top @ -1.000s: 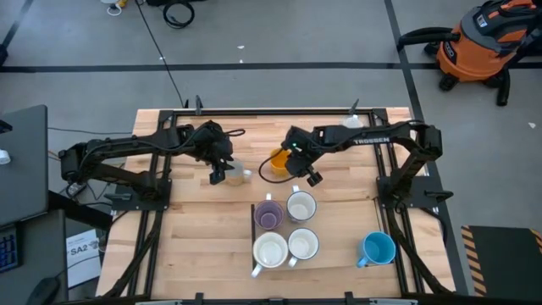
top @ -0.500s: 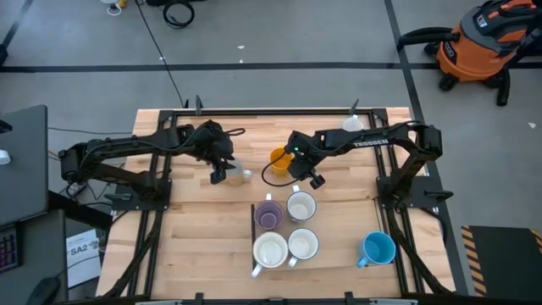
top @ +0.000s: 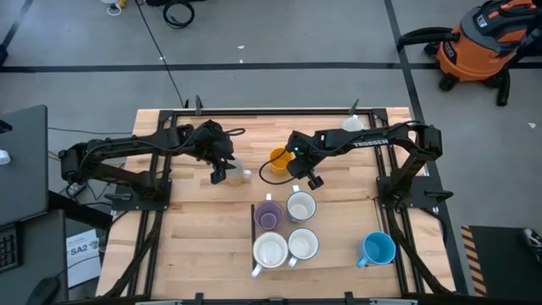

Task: Place coffee mugs
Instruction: Put the yellow mug on the shelf

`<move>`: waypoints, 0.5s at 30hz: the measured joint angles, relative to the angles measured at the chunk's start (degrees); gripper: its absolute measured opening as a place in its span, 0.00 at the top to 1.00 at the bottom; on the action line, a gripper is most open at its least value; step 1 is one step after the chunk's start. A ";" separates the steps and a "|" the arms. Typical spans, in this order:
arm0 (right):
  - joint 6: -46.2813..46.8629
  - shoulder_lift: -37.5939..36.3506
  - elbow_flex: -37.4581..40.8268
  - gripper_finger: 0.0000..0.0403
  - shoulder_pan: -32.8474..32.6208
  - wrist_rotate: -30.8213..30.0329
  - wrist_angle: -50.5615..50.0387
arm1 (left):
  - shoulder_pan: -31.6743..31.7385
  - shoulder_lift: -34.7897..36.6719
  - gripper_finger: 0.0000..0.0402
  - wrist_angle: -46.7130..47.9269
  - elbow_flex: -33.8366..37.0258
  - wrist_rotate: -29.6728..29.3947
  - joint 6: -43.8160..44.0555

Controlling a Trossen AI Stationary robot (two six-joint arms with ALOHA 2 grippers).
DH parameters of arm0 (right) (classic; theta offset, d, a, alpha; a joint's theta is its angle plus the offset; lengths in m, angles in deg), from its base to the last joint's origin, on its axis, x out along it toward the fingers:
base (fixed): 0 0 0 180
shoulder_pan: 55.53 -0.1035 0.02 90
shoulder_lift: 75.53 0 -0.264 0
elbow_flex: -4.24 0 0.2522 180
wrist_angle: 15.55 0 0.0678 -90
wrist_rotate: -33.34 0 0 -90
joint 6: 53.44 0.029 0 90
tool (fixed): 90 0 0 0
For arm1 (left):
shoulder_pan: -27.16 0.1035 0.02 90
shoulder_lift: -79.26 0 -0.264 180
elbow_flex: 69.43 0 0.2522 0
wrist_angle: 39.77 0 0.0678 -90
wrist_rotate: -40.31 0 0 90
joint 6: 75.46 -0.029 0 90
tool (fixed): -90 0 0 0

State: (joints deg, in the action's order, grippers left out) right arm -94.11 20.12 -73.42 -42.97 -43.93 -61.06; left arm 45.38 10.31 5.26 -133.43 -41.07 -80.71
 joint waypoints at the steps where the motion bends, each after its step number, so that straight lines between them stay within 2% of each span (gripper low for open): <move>1: 0.01 0.00 -0.01 0.98 0.00 -0.01 -0.01 | 0.00 0.00 0.61 0.00 0.00 0.00 0.00; 6: 0.01 0.00 -2.26 0.98 -0.36 -0.05 -3.15 | 0.00 0.00 0.61 0.02 0.00 0.00 0.01; 10: 0.01 -0.02 -7.01 0.95 -1.03 -0.20 -10.14 | 0.00 0.00 0.61 0.02 0.00 0.00 0.00; 15: 0.05 -0.02 -12.63 0.96 -1.25 -0.22 -15.92 | 0.00 0.00 0.61 0.02 0.00 0.00 0.02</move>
State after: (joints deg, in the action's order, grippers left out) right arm -94.06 20.10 -86.05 -44.22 -44.15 -76.98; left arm 45.38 10.31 5.28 -133.43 -41.07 -80.69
